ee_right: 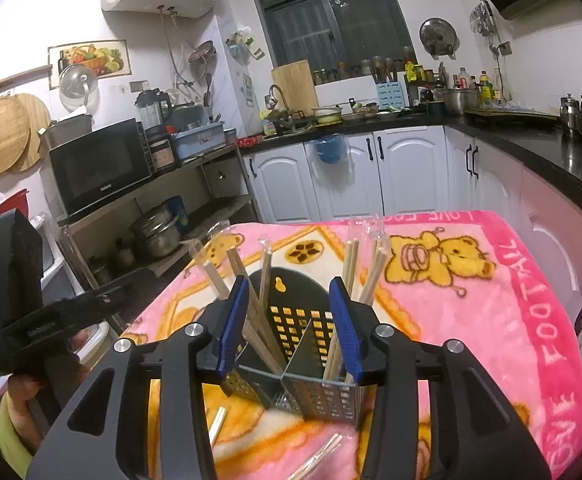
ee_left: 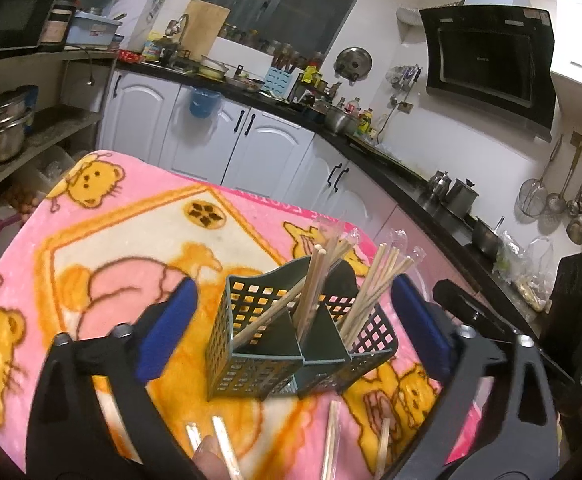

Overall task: Organize utensils
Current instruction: 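Withdraw both open tools from the caddy toward the remaining chopsticks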

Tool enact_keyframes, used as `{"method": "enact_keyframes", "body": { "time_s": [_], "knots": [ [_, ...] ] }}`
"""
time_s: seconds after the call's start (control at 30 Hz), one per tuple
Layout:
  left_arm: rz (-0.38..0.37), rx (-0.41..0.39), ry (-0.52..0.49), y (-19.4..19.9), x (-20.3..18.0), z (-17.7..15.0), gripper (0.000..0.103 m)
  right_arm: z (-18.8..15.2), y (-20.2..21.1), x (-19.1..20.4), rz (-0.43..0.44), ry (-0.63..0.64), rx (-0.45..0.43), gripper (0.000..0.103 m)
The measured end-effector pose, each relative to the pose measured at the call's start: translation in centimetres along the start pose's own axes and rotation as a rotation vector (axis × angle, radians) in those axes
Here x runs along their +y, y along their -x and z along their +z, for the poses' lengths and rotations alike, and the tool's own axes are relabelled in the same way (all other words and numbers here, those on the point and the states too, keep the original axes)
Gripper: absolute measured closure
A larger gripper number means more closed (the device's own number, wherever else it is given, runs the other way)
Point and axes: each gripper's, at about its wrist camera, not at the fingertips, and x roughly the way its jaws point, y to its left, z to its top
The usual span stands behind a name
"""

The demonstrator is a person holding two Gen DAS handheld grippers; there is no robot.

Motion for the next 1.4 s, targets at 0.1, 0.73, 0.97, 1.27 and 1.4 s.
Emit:
{"method": "enact_keyframes", "body": {
  "time_s": [0.1, 0.73, 0.97, 1.27, 1.4],
  "knots": [
    [-0.002, 0.0, -0.002, 0.3, 0.0, -0.3, 0.011, -0.4, 0.2, -0.1, -0.012, -0.002, 0.001, 0.059],
    [0.024, 0.023, 0.007, 0.9, 0.9, -2.3, 0.011, -3.4, 2.1, -0.8, -0.043, -0.031, 0.028, 0.054],
    [0.031, 0.038, 0.002, 1.1, 0.9, -3.1, 0.011, -4.4, 2.5, -0.8, -0.048, -0.033, 0.048, 0.054],
    [0.038, 0.055, 0.004, 1.4, 1.0, -3.9, 0.011, -5.3, 2.8, -1.0, -0.051, -0.036, 0.065, 0.054],
    [0.04, 0.071, -0.002, 1.3, 0.9, -4.5, 0.011, -5.8, 2.8, -0.9, -0.052, -0.031, 0.08, 0.054]
  ]
}}
